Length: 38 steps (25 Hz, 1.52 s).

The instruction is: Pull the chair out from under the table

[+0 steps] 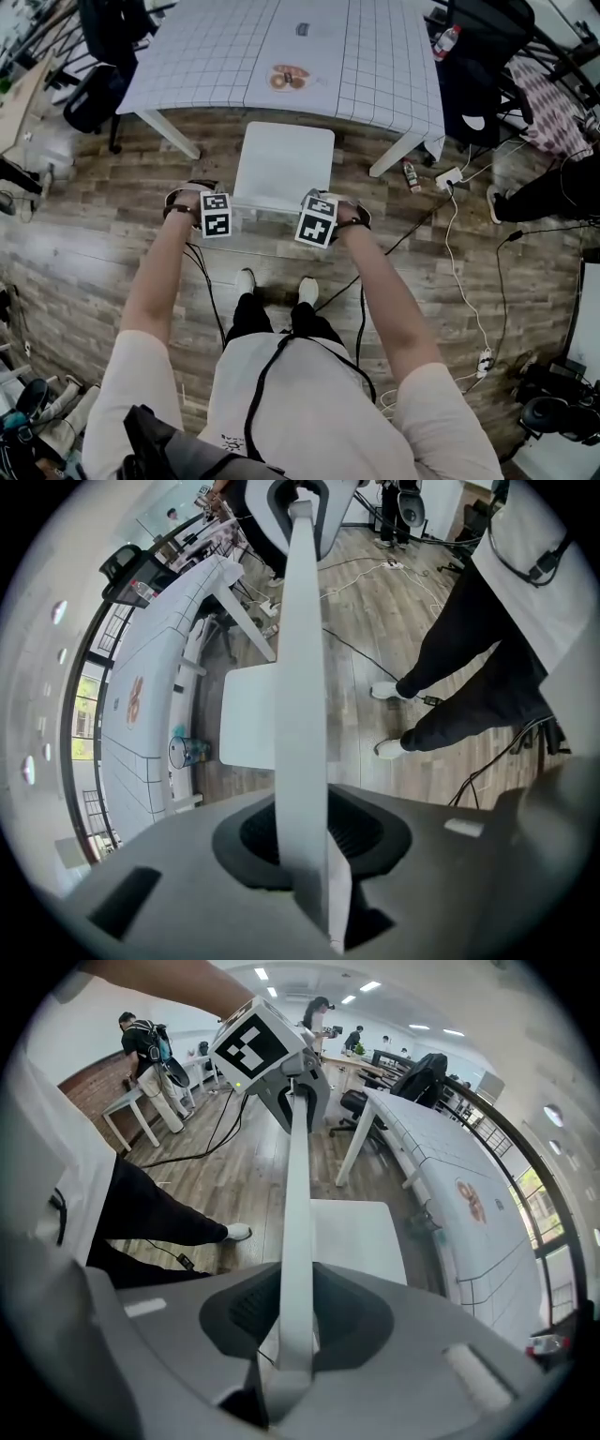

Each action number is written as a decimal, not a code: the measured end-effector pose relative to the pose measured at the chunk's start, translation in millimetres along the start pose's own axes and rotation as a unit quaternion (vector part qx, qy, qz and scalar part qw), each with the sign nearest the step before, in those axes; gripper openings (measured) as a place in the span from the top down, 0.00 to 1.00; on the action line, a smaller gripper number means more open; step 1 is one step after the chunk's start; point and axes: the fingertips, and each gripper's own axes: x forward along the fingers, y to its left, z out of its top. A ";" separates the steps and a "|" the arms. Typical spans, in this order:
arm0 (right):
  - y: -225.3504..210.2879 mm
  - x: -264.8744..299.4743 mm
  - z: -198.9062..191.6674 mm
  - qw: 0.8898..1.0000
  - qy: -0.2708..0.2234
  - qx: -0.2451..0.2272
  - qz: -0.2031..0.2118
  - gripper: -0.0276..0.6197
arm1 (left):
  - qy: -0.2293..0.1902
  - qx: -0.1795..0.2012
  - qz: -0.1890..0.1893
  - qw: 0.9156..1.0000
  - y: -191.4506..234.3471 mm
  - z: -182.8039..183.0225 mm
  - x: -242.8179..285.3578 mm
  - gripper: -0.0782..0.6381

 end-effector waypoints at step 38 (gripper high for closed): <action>138.8 -9.8 1.6 0.997 0.040 -0.007 0.067 0.82 | -0.121 -0.007 -0.085 0.989 -147.0 9.2 -42.6 0.78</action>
